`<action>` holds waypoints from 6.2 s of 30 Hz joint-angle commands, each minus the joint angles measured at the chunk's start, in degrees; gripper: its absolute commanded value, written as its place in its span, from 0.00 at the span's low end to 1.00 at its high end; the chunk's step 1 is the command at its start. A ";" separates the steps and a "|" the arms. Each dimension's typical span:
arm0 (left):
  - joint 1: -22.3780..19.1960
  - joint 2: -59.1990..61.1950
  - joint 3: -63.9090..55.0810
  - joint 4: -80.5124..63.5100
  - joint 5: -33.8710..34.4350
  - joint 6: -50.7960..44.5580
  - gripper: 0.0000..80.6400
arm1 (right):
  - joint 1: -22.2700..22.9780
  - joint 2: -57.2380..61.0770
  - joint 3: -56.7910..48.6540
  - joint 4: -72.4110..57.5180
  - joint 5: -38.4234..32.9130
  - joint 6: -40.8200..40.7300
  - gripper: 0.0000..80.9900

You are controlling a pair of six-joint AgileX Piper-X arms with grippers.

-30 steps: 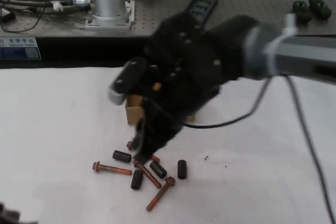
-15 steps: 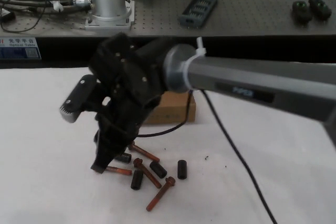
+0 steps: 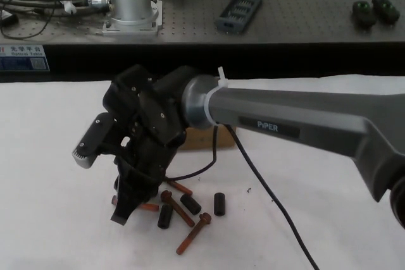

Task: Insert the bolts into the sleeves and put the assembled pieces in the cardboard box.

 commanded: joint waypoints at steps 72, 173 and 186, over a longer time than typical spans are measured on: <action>-10.00 76.99 -39.27 -16.29 7.36 7.84 0.26 | -19.78 -100.61 55.35 16.66 13.16 34.18 0.05; -16.63 32.95 18.44 -105.60 42.49 5.15 0.01 | -14.22 -58.02 75.05 -106.86 -41.18 66.87 0.05; -16.63 39.92 11.63 -104.44 47.87 8.16 0.01 | -14.22 -57.64 75.05 -103.97 -45.47 66.87 0.05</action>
